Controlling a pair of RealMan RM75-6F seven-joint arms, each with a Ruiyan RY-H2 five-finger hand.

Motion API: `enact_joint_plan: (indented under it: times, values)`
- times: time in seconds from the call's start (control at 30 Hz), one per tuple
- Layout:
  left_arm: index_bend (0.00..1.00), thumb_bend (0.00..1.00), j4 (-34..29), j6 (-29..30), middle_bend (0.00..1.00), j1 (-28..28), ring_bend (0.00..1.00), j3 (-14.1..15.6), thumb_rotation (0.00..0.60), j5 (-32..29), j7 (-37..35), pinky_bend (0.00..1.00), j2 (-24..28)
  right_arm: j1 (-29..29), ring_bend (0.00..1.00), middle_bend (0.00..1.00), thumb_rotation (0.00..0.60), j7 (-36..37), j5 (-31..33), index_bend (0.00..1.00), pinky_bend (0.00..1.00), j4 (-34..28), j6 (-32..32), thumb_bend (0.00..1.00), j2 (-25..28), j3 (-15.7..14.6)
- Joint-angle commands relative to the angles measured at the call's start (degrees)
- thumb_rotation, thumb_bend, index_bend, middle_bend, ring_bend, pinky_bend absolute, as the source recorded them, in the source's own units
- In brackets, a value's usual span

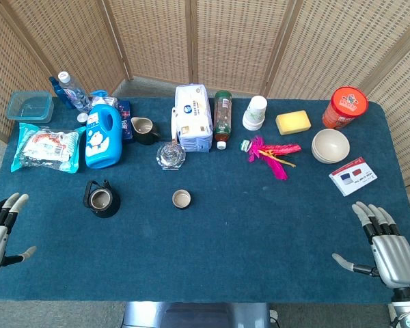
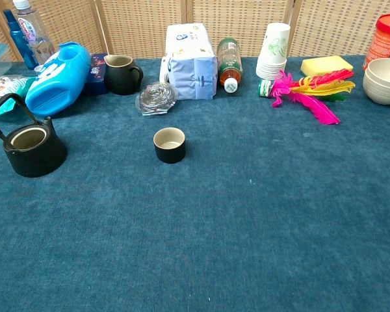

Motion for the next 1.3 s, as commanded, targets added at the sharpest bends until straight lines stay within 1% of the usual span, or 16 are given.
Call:
enact_joint_plan:
  times: [0.03, 0.17, 0.27, 0.43, 0.53, 0.63, 0.73, 0.97, 1.17, 1.3]
  values:
    - [0.0, 0.0, 0.0, 0.1, 0.0, 0.0, 0.0, 0.0, 0.6, 0.0, -0.1, 0.07, 0.0, 0.0, 0.0, 0.0, 0.272, -0.1, -0.2, 0.0, 0.0, -0.1, 0.1, 0.0, 0.0, -0.1]
    - [0.0, 0.0, 0.5, -0.1, 0.0, -0.1, 0.0, -0.3, 0.6, -0.4, 0.1, 0.07, -0.2, 0.1, 0.0, 0.0, 0.272, -0.3, -0.2, 0.0, 0.0, -0.1, -0.3, 0.0, -0.1, -0.2]
    - [0.0, 0.0, 1.3, 0.0, 0.0, -0.6, 0.0, -0.9, 0.6, -0.6, 0.9, 0.07, -1.6, 0.4, 0.0, 0.0, 0.273, 0.2, -0.1, 0.0, 0.0, -0.5, -0.7, 0.0, 0.0, -0.2]
    - [0.0, 0.0, 3.3, 0.4, 0.0, -2.8, 0.0, -2.9, 0.6, 1.0, 4.1, 0.07, -6.7, 0.3, 0.0, 0.0, 0.272, 0.8, -0.3, 0.0, 0.0, -0.5, -0.8, 0.0, 0.3, -0.4]
    - [0.0, 0.0, 5.9, 0.8, 0.0, -5.2, 0.0, -5.5, 0.6, 1.2, 8.9, 0.07, -12.2, 0.4, 0.0, 0.0, 0.273, 1.2, -0.2, 0.0, 0.0, -0.5, -1.1, 0.0, 0.5, -0.6]
    - [0.0, 0.0, 8.6, 1.8, 0.0, -7.0, 0.0, -7.4, 0.6, 1.7, 13.0, 0.07, -17.2, 0.4, 0.0, 0.0, 0.273, 1.5, -0.3, 0.0, 0.0, -0.5, -1.0, 0.0, 0.7, -0.6]
    - [0.0, 0.0, 9.2, 1.7, 0.0, -8.6, 0.0, -8.5, 0.6, 1.7, 17.1, 0.07, -20.9, 0.5, 0.0, 0.0, 0.274, 1.8, -0.1, 0.0, 0.0, -0.5, -1.2, 0.0, 0.8, -0.5]
    - [0.0, 0.0, 6.5, -1.7, 0.0, -12.3, 0.0, -9.1, 0.6, 0.9, 31.2, 0.07, -24.3, 0.7, 0.0, 0.0, 0.277, 2.1, 0.0, 0.0, 0.0, -0.7, -1.8, 0.0, 0.9, -0.7]
    - [0.0, 0.0, 5.2, -3.8, 0.0, -14.0, 0.0, -8.9, 0.6, -0.6, 39.8, 0.07, -26.8, 0.7, 0.0, 0.0, 0.277, 2.8, -0.1, 0.0, 0.0, -0.9, -1.8, 0.0, 1.2, -0.8]
    - [0.0, 0.0, 5.4, -5.7, 0.0, -15.0, 0.0, -8.9, 0.6, -3.4, 45.9, 0.07, -28.9, 0.7, 0.0, 0.0, 0.275, 3.2, -0.3, 0.0, 0.0, -0.9, -1.8, 0.0, 1.4, -1.0]
